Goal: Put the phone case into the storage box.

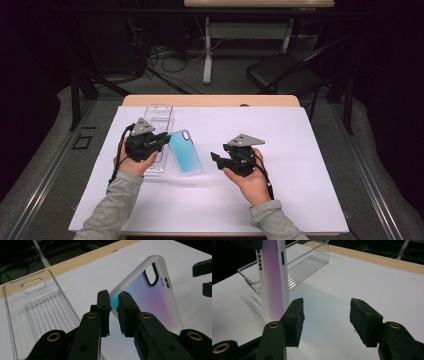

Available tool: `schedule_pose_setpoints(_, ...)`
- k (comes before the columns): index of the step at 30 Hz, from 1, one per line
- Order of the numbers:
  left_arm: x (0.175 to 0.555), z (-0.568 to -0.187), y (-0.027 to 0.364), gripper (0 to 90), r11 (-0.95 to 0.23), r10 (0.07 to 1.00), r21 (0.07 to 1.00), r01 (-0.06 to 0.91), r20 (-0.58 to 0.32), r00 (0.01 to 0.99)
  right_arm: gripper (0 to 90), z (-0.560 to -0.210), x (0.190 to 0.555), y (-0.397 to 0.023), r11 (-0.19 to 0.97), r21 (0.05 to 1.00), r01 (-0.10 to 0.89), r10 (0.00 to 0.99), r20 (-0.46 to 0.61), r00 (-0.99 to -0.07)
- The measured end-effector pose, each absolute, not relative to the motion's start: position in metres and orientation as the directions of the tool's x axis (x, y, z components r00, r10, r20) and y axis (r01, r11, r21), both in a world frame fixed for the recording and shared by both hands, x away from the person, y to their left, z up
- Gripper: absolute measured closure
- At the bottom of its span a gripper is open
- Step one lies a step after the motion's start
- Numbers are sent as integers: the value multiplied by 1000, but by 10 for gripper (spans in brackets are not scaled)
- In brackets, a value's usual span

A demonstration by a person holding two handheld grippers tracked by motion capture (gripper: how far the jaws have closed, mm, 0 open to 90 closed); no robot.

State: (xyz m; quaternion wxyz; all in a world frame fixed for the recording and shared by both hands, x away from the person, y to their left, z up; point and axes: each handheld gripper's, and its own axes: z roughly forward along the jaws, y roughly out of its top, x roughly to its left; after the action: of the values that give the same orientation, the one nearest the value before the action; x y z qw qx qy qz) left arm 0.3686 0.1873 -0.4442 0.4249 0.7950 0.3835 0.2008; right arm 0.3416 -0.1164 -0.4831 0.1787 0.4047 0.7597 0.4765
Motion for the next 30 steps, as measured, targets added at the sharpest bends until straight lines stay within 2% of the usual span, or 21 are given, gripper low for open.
schedule_pose_setpoints(16,394,-416,215,802,-306,804,848,433,-13,594,436,-486,340,-136,202,862,466,804,126,-581)
schedule_pose_setpoints(30,421,-394,233,802,-336,827,846,413,56,559,436,-487,342,-141,191,861,472,811,132,-570)
